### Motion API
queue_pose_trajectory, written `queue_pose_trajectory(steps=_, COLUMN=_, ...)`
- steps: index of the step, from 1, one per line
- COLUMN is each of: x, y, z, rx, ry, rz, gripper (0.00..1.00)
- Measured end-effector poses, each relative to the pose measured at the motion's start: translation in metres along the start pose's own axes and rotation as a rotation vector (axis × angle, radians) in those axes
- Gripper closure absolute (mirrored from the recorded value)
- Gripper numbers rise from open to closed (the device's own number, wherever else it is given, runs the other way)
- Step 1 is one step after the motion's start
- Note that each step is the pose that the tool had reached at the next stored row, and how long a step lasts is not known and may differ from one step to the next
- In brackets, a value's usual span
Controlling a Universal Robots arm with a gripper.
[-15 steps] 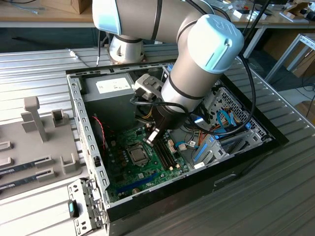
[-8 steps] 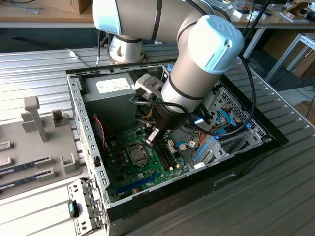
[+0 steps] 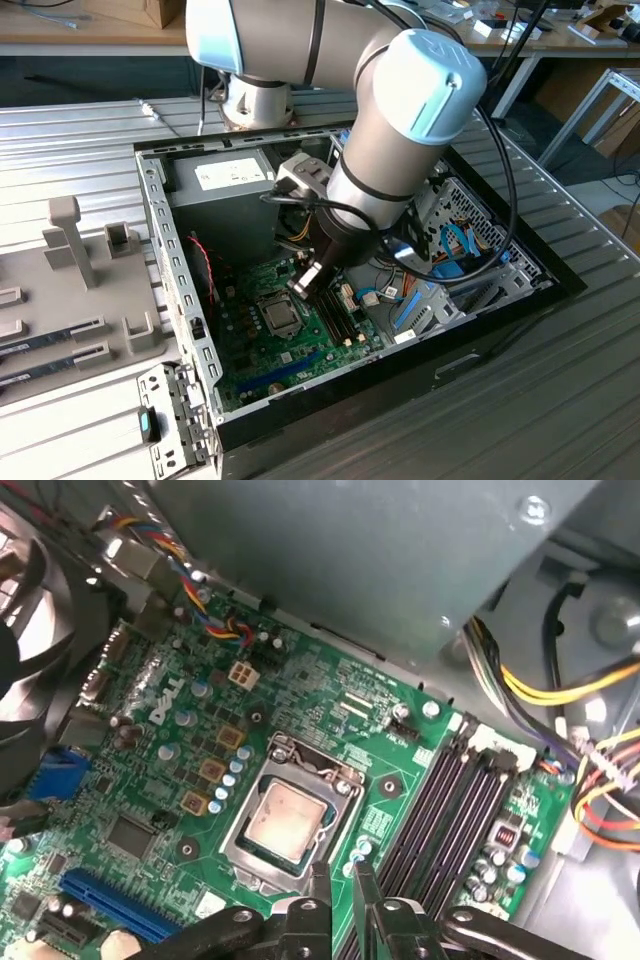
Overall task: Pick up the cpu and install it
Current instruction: 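Install the first cpu locking lever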
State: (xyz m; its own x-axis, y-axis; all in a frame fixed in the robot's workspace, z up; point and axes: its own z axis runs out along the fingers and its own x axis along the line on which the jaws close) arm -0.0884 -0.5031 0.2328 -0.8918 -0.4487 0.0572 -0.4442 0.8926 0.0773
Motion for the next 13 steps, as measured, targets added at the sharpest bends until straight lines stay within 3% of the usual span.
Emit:
queue_pose_trajectory(steps=9, x=-0.0002, y=-0.0003, z=0.0041, rx=0.0131, ry=-0.0019, rz=0.122, gripper=0.76)
queue_pose_trajectory(steps=13, x=-0.0005, y=-0.0008, z=0.0098, rx=0.0111, ry=-0.0060, rz=0.205, gripper=0.76)
